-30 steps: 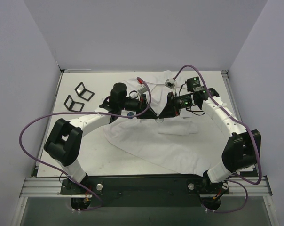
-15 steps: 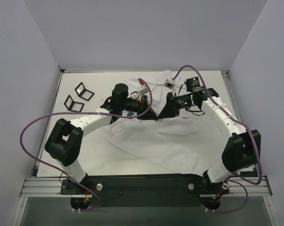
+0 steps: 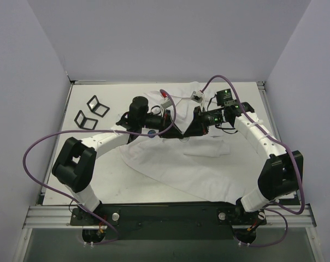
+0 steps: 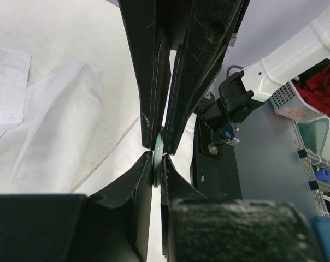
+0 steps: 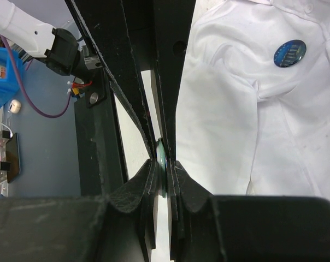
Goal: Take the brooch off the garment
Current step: Pass from the right arm to the left, then place the brooch in the brooch box.
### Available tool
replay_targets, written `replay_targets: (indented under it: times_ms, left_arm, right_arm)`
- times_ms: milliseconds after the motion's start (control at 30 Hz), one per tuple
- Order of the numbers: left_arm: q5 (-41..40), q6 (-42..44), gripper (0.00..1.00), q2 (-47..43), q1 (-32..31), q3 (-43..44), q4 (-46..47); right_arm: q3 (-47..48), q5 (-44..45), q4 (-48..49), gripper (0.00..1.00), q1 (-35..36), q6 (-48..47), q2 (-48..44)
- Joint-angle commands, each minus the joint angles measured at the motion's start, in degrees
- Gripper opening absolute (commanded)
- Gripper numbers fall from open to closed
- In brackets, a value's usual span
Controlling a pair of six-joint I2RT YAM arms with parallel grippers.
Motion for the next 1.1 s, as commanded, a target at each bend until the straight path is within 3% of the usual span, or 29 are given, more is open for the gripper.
replay_targets:
  times_ms: [0,67,100,267,333,400,700,900,1067]
  left_arm:
    - [0.6,0.1,0.00,-0.9,0.3,0.9,4.8]
    - [-0.8,2.5,0.00,-1.1,1.0,1.4,1.5]
    - [-2.8,3.7,0.00,-1.6,1.3,1.6,0.0]
    - [-7.3,10.7,0.00,-2.8,3.5,3.2,-8.1]
    - [-9.0,13.8,0.00,-3.2,4.6,4.5,-11.7]
    - [-9.4,17.1,0.00,-3.8,6.0,5.1,-14.0]
    - [-22.0,34.6,0.00,-10.2,9.5,6.6,-31.1]
    - [-36.4,37.6,0.00,-14.0,14.4,4.1,-34.4]
    - [-43.6,38.8,0.00,-15.3,20.5,2.6,-36.3]
  right_arm:
    - [0.8,0.2,-0.3,0.09,0.4,0.1,-0.9]
    - [1.7,0.9,-1.0,0.22,0.2,0.5,-0.8]
    - [1.8,0.9,-1.3,0.37,0.0,0.3,-0.9]
    - [1.8,2.5,-2.2,0.65,-1.0,-1.4,-3.5]
    - [2.0,4.4,-2.6,0.87,-1.2,-2.4,-4.9]
    - [2.2,6.3,-3.3,1.00,-1.7,-3.4,-6.0]
    - [1.2,17.7,-9.7,1.00,-1.9,-11.2,-13.4]
    - [-1.7,20.8,-11.5,1.00,-1.9,-14.5,-16.2]
    - [-3.3,20.5,-11.4,1.00,-1.8,-15.1,-17.3]
